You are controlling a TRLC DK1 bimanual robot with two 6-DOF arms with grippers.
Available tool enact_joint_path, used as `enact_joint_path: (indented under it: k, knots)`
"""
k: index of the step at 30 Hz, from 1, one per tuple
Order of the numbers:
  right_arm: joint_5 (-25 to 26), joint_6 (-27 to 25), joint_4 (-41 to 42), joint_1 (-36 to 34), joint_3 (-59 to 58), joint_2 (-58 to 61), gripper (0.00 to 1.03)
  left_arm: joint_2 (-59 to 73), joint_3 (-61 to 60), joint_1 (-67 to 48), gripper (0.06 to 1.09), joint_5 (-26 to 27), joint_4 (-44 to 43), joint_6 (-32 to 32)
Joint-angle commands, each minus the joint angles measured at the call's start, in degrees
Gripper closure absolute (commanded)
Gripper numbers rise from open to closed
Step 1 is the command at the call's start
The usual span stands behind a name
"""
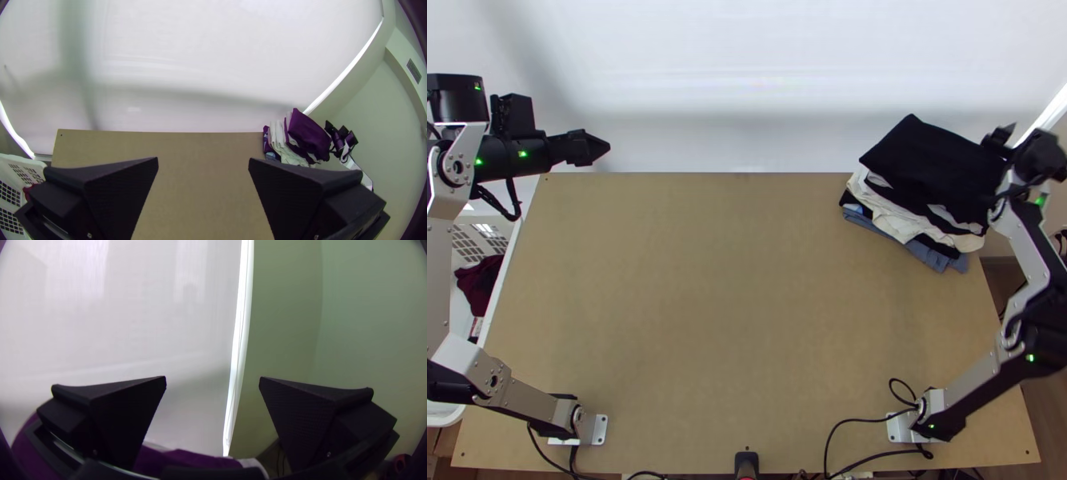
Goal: Fold the t-shirt
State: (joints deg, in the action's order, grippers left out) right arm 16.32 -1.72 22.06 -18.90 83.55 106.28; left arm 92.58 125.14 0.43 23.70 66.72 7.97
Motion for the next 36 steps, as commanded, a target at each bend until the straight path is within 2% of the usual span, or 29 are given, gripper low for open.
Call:
enact_joint_path:
  k: [1,5,13,15,19,22,25,27,29,32,36]
  knots:
    - [0.7,0.7,-2.6,-1.5,-0.4,5.6,0.05,-2.5,3.0,0.8,0.1,-0.1,-0.4,0.9]
    - [0.6,1.2,-6.0,-3.2,3.0,6.0,0.05,-3.6,3.1,2.0,0.1,-0.1,-0.7,0.9]
    - [0.5,0.7,-16.4,-3.7,12.8,-5.3,0.05,-6.2,3.0,5.8,0.1,-0.6,-3.5,2.5]
    - [-1.3,0.7,-16.4,-3.5,13.8,-8.9,0.05,-6.9,3.0,5.9,0.1,-5.7,-6.0,2.6]
    - [-10.0,0.3,-16.9,-3.2,16.6,-16.7,0.05,-8.6,1.9,6.5,0.1,-13.9,-10.8,3.4]
    - [-10.7,1.6,-14.5,-1.8,17.8,-23.0,0.05,-10.4,0.3,6.3,0.1,-21.7,-13.4,1.4]
    - [-13.6,2.6,-13.7,-0.5,20.1,-27.1,0.07,-12.2,-0.5,6.3,0.1,-26.8,-15.6,1.3]
    - [-14.0,2.5,-10.2,0.5,19.1,-30.7,0.04,-14.0,-2.0,6.3,0.1,-32.2,-17.5,1.3]
    - [-14.6,3.5,-6.1,1.2,17.1,-33.8,0.04,-16.2,-3.9,6.4,0.1,-35.0,-19.2,0.4]
    - [-16.4,4.3,-6.0,1.8,14.2,-38.3,0.04,-21.8,-10.6,6.5,0.1,-39.7,-24.7,-1.1]
    - [-18.3,4.3,-2.5,2.9,0.9,-47.7,0.04,-33.9,-29.5,6.5,0.1,-42.9,-42.1,-8.2]
